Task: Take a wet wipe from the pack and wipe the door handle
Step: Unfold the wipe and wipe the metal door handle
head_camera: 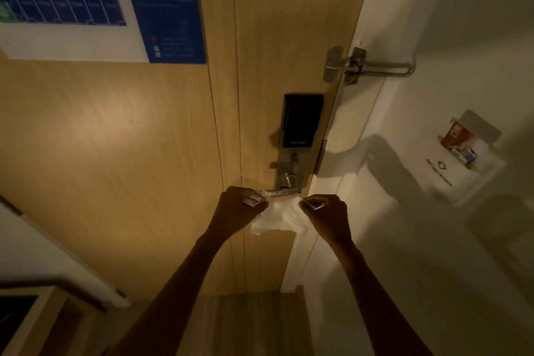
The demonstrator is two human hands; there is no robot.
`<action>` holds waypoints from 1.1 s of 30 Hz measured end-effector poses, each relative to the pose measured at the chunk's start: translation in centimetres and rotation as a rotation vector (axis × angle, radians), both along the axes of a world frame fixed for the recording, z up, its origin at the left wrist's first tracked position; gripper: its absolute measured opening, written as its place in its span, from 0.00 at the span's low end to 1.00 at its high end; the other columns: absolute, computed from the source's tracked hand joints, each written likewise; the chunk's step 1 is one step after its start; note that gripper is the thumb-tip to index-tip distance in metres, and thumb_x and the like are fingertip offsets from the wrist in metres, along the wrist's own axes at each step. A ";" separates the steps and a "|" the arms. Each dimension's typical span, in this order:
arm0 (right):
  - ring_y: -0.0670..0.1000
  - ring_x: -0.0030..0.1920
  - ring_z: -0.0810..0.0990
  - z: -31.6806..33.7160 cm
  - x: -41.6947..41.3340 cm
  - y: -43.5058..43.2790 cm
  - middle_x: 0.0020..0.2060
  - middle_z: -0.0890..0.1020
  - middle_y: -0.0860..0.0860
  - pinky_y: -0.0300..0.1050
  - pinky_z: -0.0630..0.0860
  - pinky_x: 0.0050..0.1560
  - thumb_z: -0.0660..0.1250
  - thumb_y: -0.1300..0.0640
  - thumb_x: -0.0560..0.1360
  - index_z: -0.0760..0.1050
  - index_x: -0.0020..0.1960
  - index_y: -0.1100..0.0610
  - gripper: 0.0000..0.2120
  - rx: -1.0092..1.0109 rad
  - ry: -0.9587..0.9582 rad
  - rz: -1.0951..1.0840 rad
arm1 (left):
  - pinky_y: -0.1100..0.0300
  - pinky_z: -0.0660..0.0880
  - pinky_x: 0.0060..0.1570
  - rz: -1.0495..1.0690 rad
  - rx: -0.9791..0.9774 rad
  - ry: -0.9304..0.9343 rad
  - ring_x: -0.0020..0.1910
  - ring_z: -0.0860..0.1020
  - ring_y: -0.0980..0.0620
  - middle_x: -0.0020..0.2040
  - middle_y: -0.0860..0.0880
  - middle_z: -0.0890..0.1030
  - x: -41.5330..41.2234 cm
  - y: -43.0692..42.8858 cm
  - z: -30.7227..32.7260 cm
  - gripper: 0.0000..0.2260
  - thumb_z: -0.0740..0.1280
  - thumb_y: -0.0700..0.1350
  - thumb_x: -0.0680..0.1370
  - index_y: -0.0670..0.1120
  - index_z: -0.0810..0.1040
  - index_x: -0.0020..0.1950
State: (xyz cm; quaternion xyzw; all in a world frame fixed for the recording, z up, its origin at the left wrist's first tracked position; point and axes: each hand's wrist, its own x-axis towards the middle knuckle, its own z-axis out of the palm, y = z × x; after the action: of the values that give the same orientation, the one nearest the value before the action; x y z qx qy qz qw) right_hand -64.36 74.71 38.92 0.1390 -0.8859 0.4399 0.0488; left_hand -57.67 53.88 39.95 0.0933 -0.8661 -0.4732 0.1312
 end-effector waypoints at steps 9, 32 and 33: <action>0.48 0.44 0.86 -1.3 1.2 -0.4 0.43 0.86 0.50 0.46 0.83 0.48 0.72 0.56 0.74 0.82 0.49 0.51 0.04 -0.381 -0.377 0.127 | 0.59 0.82 0.38 -0.124 0.382 -0.008 0.37 0.85 0.49 0.43 0.45 0.86 0.1 1.7 -0.5 0.05 0.73 0.40 0.72 0.44 0.84 0.47; 0.50 0.42 0.82 -1.5 3.5 1.8 0.47 0.83 0.57 0.38 0.79 0.32 0.72 0.61 0.73 0.81 0.49 0.60 0.06 -0.249 -0.799 -0.006 | 0.65 0.76 0.27 0.281 0.538 -0.328 0.45 0.80 0.49 0.47 0.46 0.80 5.1 2.7 -3.0 0.03 0.71 0.43 0.74 0.43 0.82 0.45; 0.50 0.40 0.82 -1.9 3.9 1.7 0.45 0.83 0.56 0.38 0.79 0.31 0.74 0.60 0.71 0.81 0.48 0.59 0.06 -0.242 -0.787 -0.025 | 0.65 0.76 0.27 0.306 0.534 -0.323 0.46 0.80 0.47 0.47 0.46 0.80 5.5 2.9 -3.3 0.04 0.72 0.43 0.73 0.42 0.82 0.45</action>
State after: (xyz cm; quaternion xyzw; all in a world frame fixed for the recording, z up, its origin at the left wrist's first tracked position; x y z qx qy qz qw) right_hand -60.47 76.45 37.06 -0.0572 -0.7803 0.5600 -0.2725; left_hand -52.18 56.82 36.70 0.3270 -0.6974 -0.6369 0.0327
